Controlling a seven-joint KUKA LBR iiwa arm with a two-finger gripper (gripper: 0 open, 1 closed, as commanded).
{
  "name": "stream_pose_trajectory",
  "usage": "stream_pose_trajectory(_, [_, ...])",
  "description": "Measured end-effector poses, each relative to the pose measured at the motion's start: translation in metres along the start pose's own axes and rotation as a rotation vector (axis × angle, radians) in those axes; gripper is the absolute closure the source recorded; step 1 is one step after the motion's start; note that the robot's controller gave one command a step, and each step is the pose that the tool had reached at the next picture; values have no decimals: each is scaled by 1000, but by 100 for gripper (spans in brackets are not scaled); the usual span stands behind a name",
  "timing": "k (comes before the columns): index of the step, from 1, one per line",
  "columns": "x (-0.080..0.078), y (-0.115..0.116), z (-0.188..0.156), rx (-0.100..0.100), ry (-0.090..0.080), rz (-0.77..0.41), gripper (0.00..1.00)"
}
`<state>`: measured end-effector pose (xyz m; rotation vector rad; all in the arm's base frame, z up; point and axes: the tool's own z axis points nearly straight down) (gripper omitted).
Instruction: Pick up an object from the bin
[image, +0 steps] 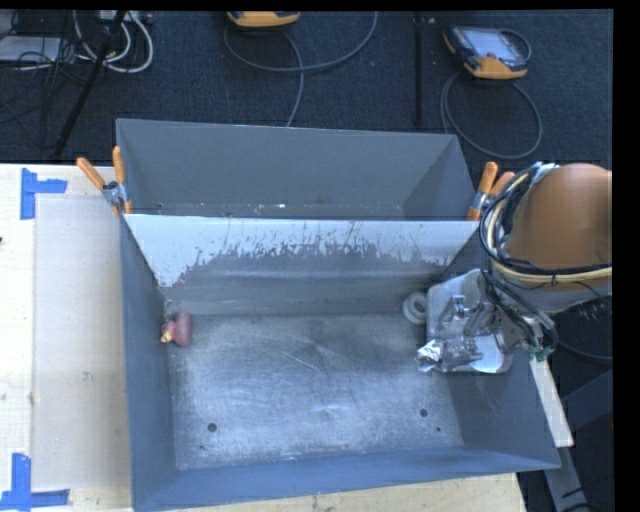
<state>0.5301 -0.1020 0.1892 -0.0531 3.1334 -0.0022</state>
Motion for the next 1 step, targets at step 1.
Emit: stream_pose_trajectory(1, [-11,8,-76,0,-2,24,100])
